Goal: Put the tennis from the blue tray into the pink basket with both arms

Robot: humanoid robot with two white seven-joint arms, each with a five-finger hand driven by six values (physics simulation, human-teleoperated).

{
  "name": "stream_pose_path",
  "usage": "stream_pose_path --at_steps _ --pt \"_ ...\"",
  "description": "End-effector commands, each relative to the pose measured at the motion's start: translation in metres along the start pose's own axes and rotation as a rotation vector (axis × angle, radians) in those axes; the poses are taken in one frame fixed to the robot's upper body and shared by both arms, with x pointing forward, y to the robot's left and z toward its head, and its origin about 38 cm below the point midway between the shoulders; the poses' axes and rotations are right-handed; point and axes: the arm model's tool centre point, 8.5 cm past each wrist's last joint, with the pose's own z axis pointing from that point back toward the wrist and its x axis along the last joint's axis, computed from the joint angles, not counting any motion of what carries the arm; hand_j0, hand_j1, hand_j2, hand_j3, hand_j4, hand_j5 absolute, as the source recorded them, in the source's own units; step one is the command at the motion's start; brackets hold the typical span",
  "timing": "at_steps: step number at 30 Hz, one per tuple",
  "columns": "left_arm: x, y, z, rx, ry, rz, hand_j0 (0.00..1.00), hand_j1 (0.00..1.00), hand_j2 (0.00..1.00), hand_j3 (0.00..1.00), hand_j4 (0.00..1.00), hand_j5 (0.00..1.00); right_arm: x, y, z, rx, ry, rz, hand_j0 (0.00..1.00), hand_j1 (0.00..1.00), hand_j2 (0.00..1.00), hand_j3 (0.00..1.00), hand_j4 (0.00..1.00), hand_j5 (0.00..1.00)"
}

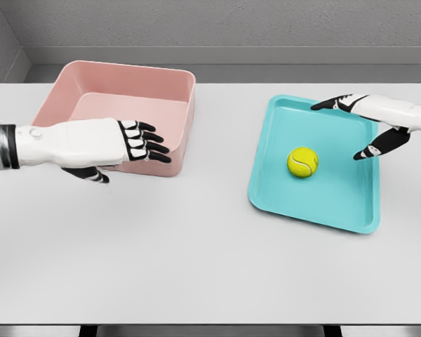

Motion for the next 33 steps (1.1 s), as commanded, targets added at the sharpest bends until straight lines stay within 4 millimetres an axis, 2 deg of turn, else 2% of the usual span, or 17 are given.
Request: stream_pose_path --at_steps 1,2,5,6,9,11,14,17,24,33 --pt "0.010 -0.029 -0.006 -0.085 -0.038 0.061 1.00 1.00 1.00 1.00 1.00 1.00 0.001 0.001 -0.001 0.001 -0.005 -0.002 1.00 1.00 1.00 1.00 1.00 1.00" --pt "0.011 -0.030 -0.009 -0.101 -0.049 0.054 1.00 1.00 1.00 1.00 1.00 1.00 0.001 0.001 -0.001 0.004 -0.004 0.000 1.00 1.00 1.00 1.00 1.00 1.00" --pt "0.021 -0.059 -0.015 -0.297 -0.091 0.075 1.00 1.00 1.00 1.00 1.00 1.00 0.008 0.004 -0.008 0.017 -0.022 0.027 1.00 1.00 1.00 1.00 1.00 1.00" --pt "0.021 -0.061 -0.015 -0.303 -0.093 0.076 1.00 1.00 1.00 1.00 1.00 1.00 0.006 0.003 -0.008 -0.001 -0.006 0.051 1.00 1.00 1.00 1.00 1.00 1.00" --pt "0.020 -0.059 -0.015 -0.299 -0.092 0.070 1.00 1.00 1.00 1.00 1.00 1.00 0.005 0.017 -0.019 0.024 0.005 0.093 1.00 1.00 1.00 1.00 1.00 1.00" --pt "0.023 -0.057 -0.022 -0.290 -0.107 0.066 1.00 1.00 1.00 1.00 1.00 1.00 0.005 0.019 -0.021 0.040 0.015 0.120 1.00 1.00 1.00 1.00 1.00 1.00" --pt "0.026 -0.054 -0.032 -0.274 -0.133 0.062 1.00 1.00 1.00 1.00 1.00 1.00 0.009 0.029 -0.040 0.068 0.001 0.147 1.00 1.00 1.00 1.00 1.00 1.00" --pt "0.021 -0.041 -0.030 -0.262 -0.121 0.034 1.00 1.00 1.00 1.00 1.00 1.00 0.005 0.033 -0.044 0.076 0.018 0.148 1.00 1.00 1.00 1.00 1.00 1.00" --pt "0.021 -0.042 -0.029 -0.265 -0.118 0.036 1.00 1.00 1.00 1.00 1.00 1.00 0.003 0.051 -0.065 0.114 0.063 0.122 1.00 1.00 1.00 1.00 1.00 1.00" --pt "0.022 -0.047 -0.028 -0.271 -0.120 0.048 1.00 1.00 1.00 1.00 1.00 1.00 -0.003 0.066 -0.071 0.152 0.081 0.116 1.00 1.00 1.00 1.00 1.00 1.00"
